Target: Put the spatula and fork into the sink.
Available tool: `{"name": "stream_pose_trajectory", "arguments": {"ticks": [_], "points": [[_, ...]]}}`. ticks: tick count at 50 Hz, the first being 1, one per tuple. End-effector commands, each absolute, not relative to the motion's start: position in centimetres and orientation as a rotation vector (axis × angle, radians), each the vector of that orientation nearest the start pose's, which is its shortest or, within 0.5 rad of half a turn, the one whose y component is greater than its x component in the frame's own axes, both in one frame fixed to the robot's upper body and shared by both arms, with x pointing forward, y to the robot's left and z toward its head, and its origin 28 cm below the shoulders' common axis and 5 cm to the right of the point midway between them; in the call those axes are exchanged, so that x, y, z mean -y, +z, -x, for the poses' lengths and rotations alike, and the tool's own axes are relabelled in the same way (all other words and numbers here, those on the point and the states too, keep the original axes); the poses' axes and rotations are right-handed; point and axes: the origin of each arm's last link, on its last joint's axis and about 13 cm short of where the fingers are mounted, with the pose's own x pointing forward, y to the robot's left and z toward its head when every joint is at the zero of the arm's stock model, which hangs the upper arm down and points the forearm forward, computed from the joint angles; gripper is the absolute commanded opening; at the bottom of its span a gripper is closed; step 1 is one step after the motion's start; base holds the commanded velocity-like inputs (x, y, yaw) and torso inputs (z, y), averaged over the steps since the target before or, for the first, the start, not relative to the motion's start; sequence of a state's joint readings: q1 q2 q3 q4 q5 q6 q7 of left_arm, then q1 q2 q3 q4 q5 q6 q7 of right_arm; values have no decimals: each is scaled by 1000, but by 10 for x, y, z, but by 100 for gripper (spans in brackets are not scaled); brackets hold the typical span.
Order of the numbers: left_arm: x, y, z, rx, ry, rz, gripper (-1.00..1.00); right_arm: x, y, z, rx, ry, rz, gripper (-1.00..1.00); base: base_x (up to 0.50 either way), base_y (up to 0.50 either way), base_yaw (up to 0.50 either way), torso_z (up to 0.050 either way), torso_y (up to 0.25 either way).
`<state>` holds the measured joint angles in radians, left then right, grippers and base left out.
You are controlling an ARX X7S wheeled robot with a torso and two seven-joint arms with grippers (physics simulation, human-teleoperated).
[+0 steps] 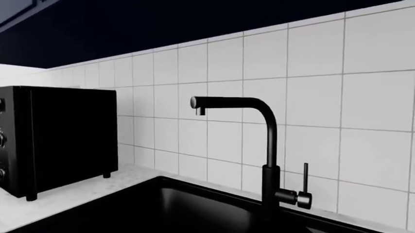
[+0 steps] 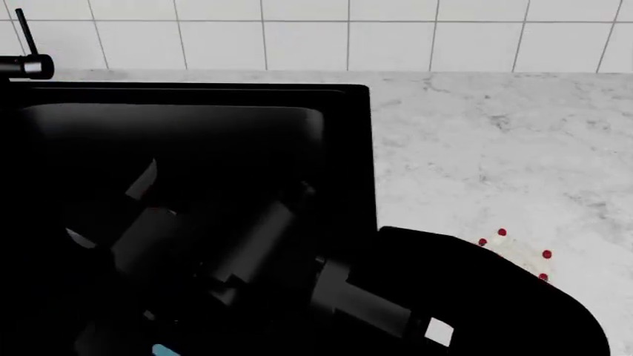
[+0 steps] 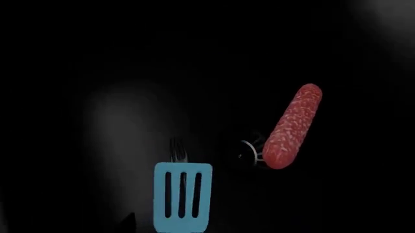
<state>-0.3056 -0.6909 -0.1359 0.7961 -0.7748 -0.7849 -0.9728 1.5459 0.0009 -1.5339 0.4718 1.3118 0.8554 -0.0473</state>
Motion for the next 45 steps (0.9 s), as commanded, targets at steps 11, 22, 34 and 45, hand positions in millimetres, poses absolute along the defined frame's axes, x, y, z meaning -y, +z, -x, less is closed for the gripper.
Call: {"name": "stream_pose_trajectory", "arguments": {"ticks": [11, 22, 34, 45], "points": [[-279, 218, -197, 279, 588, -96, 100, -22, 309, -314, -332, 935, 480, 100, 0, 0, 0, 0, 0], [-278, 218, -199, 278, 584, -101, 100, 12, 326, -285, -197, 894, 403, 100, 0, 0, 0, 0, 0], [-278, 219, -200, 279, 582, -108, 100, 58, 332, -235, -78, 800, 351, 100, 0, 0, 0, 0, 0], [-278, 219, -201, 278, 584, -107, 100, 93, 332, -189, 34, 673, 271, 100, 0, 0, 0, 0, 0]]}}
